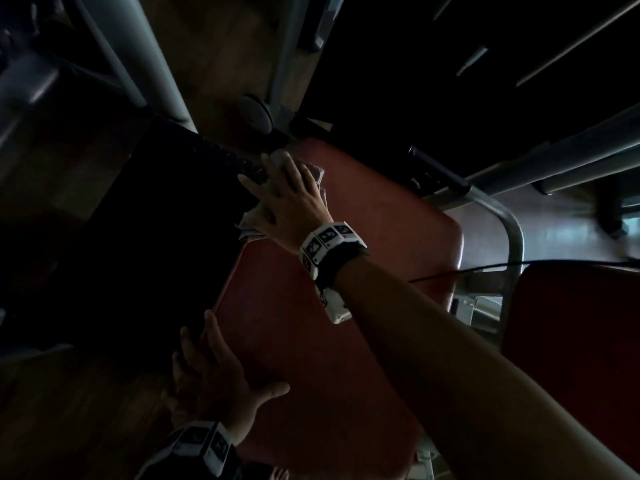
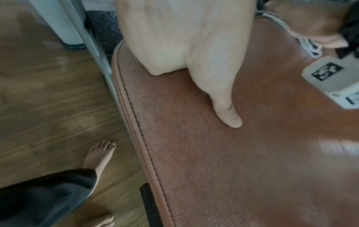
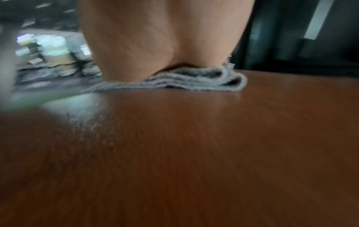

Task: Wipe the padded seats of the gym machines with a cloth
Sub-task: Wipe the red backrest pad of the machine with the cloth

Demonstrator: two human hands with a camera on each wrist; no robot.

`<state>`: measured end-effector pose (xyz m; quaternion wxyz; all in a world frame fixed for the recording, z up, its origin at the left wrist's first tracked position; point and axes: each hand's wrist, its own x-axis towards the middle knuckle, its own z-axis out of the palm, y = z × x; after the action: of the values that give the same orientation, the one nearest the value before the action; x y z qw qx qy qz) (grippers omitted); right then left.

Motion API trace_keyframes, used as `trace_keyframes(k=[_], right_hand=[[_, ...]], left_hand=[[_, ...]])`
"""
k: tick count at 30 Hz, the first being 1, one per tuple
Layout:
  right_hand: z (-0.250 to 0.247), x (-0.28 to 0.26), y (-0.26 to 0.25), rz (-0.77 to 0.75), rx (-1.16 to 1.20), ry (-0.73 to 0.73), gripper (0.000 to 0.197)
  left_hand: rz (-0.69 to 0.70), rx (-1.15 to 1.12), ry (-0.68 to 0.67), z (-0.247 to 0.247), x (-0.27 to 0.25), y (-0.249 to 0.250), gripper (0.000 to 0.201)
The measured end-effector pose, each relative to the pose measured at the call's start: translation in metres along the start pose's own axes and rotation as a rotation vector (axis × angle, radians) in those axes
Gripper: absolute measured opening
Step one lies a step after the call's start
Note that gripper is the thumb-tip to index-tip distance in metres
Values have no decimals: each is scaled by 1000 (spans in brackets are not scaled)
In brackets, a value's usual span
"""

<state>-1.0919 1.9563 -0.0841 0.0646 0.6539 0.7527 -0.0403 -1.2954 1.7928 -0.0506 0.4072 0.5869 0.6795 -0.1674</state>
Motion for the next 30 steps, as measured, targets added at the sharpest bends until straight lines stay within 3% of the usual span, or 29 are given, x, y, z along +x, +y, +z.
trace_keyframes(k=[4, 15, 19, 22, 25, 27, 30], right_hand=[[5, -31, 27, 134, 89, 76, 61], [28, -182, 165, 675, 208, -48, 65], [27, -181, 196, 869, 365, -63, 65], [18, -162, 218, 999, 492, -171, 63], [14, -139, 225, 909, 409, -256, 63], [12, -122, 216, 766, 363, -201, 60], [14, -113, 204, 678, 348, -103, 55]], left_hand=[[-28, 18, -1, 1, 1, 3, 164], [-8, 35, -27, -11, -5, 8, 159], [-20, -14, -13, -8, -7, 11, 159], [-18, -23, 27, -3, -6, 8, 162], [-15, -61, 43, 3, -3, 5, 162], [-13, -68, 50, 4, -1, 3, 161], [-7, -67, 51, 4, -1, 4, 163]])
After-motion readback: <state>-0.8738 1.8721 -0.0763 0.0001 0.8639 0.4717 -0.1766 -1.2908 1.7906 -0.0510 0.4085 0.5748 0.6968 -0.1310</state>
